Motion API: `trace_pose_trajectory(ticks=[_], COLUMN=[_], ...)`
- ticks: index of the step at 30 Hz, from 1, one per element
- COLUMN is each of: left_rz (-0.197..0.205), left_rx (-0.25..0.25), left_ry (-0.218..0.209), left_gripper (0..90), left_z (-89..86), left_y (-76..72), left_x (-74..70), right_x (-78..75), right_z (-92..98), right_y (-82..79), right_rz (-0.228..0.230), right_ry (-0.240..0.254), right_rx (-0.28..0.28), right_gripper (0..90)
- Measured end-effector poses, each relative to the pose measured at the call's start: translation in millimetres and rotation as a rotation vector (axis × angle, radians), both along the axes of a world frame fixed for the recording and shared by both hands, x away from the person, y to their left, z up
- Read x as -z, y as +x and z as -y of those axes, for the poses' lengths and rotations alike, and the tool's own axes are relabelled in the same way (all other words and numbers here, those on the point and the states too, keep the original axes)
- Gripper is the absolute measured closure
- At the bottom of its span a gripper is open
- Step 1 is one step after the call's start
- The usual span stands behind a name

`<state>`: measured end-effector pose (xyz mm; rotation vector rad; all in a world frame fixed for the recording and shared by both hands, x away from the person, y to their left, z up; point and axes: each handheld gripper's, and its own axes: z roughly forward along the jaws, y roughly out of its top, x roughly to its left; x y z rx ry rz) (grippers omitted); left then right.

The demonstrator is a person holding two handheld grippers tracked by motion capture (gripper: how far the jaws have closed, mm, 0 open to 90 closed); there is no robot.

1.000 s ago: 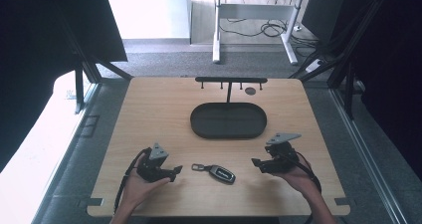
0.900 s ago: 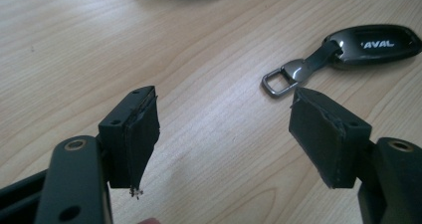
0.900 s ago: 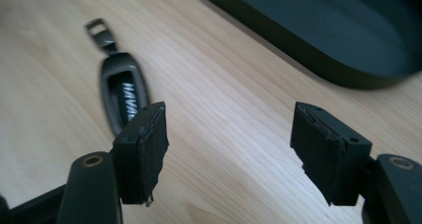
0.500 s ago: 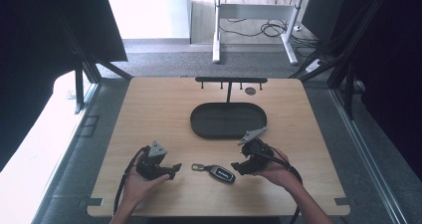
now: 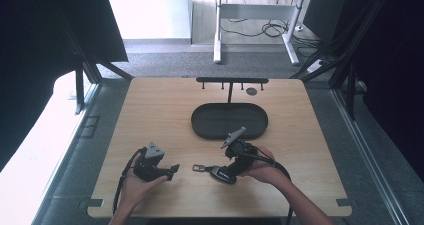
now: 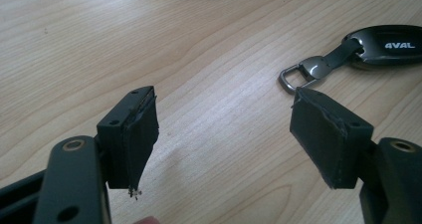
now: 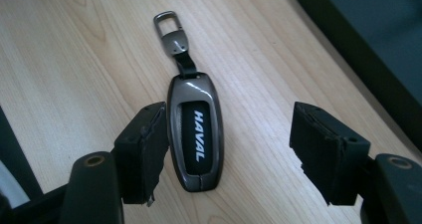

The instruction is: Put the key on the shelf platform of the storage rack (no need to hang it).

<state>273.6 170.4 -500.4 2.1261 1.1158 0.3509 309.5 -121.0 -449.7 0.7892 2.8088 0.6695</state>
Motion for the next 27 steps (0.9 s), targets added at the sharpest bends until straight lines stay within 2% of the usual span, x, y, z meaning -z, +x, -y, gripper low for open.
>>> trace_pose_trajectory(ticks=[5, 12, 27], left_rz=[-0.001, -0.007, -0.017], left_rx=[0.016, 0.012, 0.020], left_ry=[0.002, -0.005, 0.002], left_gripper=[27.6, 27.5, 27.2], left_z=[2.8, 1.2, 4.5], left_y=[-1.2, 0.5, 1.4], left_x=[1.3, 2.0, 4.1], right_x=[8.7, 19.9, 42.6], right_z=[-13.0, -23.2, -29.5], right_y=[-0.3, 0.0, 7.9], right_rz=[0.004, -0.027, -0.054], right_ry=[-0.045, -0.067, -0.097], right_rx=[-0.033, -0.059, -0.047], right_gripper=[32.4, 32.4, 33.2])
